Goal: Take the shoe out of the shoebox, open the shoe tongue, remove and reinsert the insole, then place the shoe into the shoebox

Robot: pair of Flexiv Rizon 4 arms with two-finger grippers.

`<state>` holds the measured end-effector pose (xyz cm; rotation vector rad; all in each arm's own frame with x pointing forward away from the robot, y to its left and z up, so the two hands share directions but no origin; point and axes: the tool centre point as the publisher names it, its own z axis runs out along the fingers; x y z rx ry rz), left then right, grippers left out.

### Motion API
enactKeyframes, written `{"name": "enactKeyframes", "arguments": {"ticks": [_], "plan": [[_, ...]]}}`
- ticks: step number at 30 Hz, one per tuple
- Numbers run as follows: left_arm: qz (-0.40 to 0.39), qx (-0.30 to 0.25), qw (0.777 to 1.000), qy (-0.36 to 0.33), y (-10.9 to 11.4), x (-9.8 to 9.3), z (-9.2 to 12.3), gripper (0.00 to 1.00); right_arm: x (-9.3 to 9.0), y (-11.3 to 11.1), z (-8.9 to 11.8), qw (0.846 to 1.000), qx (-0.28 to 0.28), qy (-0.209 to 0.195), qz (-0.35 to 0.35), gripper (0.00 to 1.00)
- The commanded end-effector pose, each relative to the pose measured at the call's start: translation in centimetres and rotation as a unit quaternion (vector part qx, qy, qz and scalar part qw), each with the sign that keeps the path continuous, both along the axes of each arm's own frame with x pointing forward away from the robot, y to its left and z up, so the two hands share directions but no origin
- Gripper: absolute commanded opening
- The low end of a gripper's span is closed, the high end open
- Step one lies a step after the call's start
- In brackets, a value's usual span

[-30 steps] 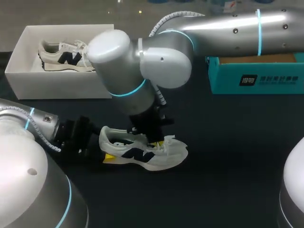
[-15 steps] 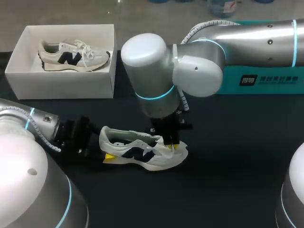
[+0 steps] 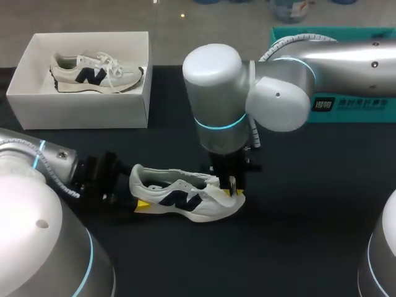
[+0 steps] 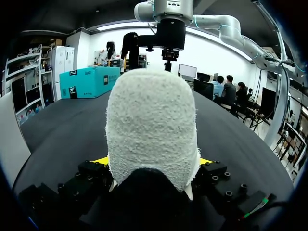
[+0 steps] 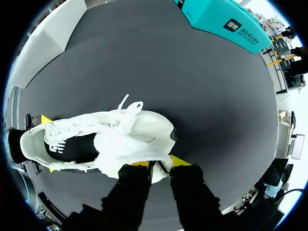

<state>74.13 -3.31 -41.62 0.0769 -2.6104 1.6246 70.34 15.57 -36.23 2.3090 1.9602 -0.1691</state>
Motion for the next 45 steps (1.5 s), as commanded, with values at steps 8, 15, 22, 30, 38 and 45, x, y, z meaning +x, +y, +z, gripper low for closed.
{"name": "enactKeyframes", "arguments": {"ticks": [8, 15, 22, 30, 38, 45], "plan": [[0.001, -0.001, 1.000, 0.000, 0.2, -0.1, 0.0, 0.00, -0.2, 1.5, 2.2, 0.973, -0.023, -0.062, -0.220, 1.00], [0.001, -0.001, 1.000, 0.000, 0.2, -0.1, 0.0, 0.00, 0.6, 3.3, 6.5, 0.976, -0.024, -0.124, -0.177, 1.00], [0.001, -0.001, 1.000, 0.000, 0.2, -0.1, 0.0, 0.00, 2.5, 5.9, 9.8, 0.980, 0.017, -0.193, -0.052, 1.00], [0.001, -0.001, 1.000, 0.000, 0.2, -0.1, 0.0, 0.00, 4.8, 11.8, 11.5, 0.915, 0.119, -0.185, 0.339, 1.00], [0.001, -0.001, 1.000, 0.000, 0.2, -0.1, 0.0, 0.00, 4.5, 14.7, 11.0, 0.883, 0.135, -0.161, 0.419, 1.00], [0.001, -0.001, 1.000, 0.000, 0.2, -0.1, 0.0, 0.00, 4.5, 14.7, 11.0, 0.883, 0.135, -0.161, 0.419, 1.00]]}}
